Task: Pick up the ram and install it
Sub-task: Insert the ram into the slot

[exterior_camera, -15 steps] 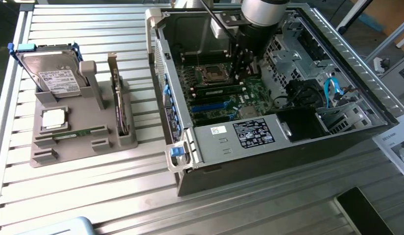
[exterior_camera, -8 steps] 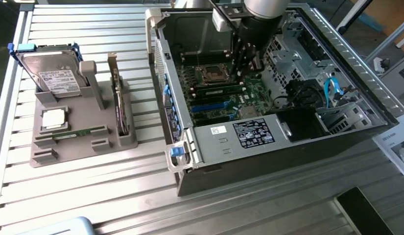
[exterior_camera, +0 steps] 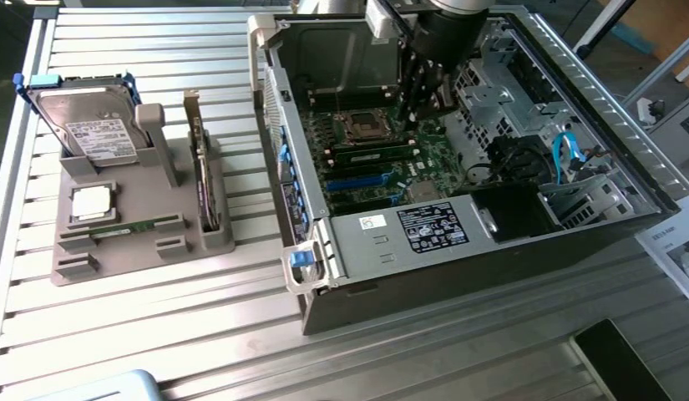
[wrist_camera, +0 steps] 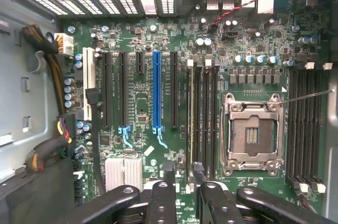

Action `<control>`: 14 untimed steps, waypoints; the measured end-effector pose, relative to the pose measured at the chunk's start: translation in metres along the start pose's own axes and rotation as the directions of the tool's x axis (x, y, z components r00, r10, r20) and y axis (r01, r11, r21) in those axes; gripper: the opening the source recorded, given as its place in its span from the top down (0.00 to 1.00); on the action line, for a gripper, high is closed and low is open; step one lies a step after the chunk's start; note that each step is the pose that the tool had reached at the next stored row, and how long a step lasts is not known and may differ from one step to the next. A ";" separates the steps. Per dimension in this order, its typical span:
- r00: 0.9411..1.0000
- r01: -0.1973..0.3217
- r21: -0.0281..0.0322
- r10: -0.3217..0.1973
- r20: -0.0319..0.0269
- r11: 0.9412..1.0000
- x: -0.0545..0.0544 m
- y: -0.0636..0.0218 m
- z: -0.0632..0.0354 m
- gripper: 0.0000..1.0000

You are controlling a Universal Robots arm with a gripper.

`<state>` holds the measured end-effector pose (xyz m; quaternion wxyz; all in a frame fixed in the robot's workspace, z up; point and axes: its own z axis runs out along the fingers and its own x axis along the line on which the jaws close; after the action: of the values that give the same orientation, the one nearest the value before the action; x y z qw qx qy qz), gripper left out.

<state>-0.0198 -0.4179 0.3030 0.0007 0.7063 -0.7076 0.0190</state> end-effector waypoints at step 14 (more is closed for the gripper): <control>1.000 0.000 -0.001 0.000 -0.013 1.000 0.001 -0.0005 -0.0205 0.74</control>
<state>-0.0198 -0.4179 0.3235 0.0057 0.7063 -0.7075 0.0232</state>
